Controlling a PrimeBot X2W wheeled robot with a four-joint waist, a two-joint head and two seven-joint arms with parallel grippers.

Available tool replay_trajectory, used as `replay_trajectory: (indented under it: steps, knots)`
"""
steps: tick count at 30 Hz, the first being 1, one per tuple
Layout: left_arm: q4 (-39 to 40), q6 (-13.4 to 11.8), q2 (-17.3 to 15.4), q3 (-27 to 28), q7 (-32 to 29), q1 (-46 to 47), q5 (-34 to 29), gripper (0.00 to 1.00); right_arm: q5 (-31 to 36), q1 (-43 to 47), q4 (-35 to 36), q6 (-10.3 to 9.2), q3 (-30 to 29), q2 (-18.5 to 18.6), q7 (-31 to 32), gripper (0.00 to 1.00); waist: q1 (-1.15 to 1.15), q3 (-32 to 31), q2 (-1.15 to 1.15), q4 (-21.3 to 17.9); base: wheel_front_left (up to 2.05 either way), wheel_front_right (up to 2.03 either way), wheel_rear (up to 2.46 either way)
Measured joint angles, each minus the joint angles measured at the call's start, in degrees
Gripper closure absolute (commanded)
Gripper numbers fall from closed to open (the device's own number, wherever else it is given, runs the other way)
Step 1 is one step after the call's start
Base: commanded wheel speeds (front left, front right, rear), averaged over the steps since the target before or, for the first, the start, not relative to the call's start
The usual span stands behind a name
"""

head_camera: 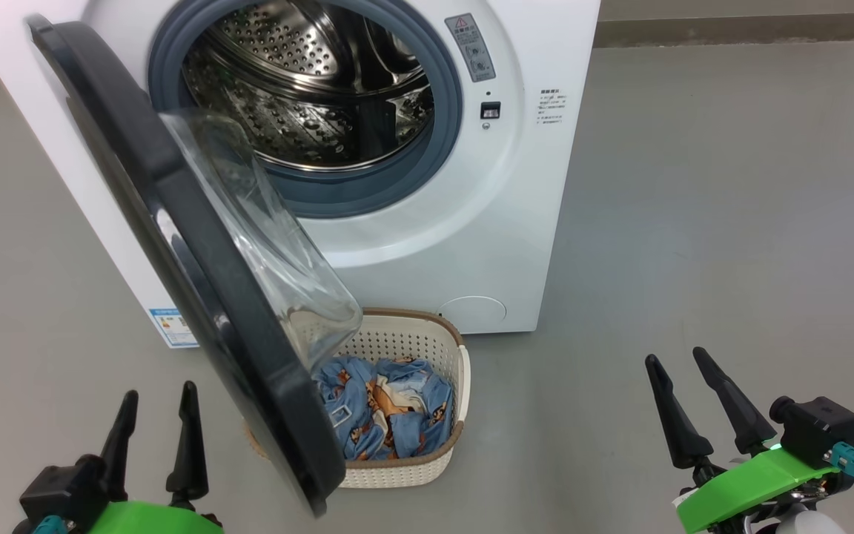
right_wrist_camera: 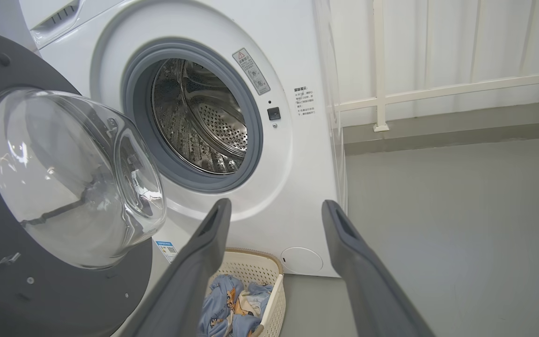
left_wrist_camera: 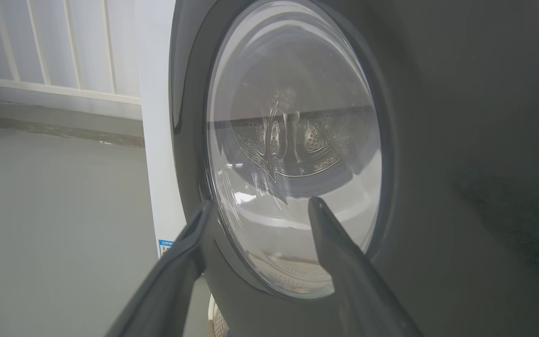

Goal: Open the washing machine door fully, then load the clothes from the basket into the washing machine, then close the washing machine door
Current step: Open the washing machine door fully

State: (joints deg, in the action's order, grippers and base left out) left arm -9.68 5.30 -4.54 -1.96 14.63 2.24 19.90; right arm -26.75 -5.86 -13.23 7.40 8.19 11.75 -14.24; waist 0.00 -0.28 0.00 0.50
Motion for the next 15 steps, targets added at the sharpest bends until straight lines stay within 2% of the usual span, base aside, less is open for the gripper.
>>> replay_trajectory:
  steps: [15]
  knots:
    - [-0.52, 0.02, -0.05, -0.15, 0.00, 0.01, -0.10, 0.00, 1.20, 0.00, 0.05, 0.00, -0.11, -0.48, 0.00, 0.00, 0.00, -0.32, 0.00, -0.33, 0.00, 0.00, 0.00]
